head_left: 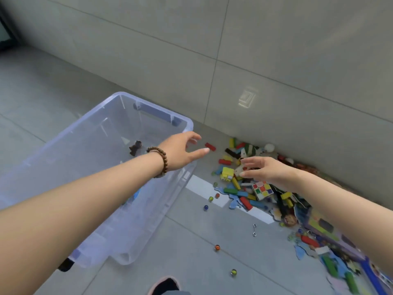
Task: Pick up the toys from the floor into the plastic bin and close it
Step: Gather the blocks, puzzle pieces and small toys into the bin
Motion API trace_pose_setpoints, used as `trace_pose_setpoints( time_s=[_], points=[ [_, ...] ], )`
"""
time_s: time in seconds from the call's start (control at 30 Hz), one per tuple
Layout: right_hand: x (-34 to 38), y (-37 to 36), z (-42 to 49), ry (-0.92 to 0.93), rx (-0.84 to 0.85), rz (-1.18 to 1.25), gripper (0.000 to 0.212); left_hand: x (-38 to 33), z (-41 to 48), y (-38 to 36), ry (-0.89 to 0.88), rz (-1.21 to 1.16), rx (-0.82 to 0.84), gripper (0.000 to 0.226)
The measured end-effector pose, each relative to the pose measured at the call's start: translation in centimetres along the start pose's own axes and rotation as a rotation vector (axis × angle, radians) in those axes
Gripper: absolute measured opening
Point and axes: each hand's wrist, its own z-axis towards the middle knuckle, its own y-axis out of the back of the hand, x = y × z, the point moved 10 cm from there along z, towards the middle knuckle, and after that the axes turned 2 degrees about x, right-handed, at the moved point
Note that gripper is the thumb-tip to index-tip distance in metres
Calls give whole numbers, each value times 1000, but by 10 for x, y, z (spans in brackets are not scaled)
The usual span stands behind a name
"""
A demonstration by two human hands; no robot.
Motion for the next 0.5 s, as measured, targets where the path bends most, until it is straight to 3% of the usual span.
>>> trace_pose_setpoints(
  time_s=[0.1, 0.27, 0.4, 0.5],
  points=[
    [-61, 26, -2, -62, -44, -141, 63, -32, 27, -60, -38, 112, 118, 57],
    [-156, 41, 17, -138, -134, -124, 73, -5, 75, -174, 115, 208, 314, 65],
    [-208, 47, 41, -121, -240, -74, 66, 10, 105, -243, 158, 136, 315, 62],
    [-223, 61, 49, -22, -404, -31, 52, -1, 120, -286, 80, 154, 302, 74]
  ],
)
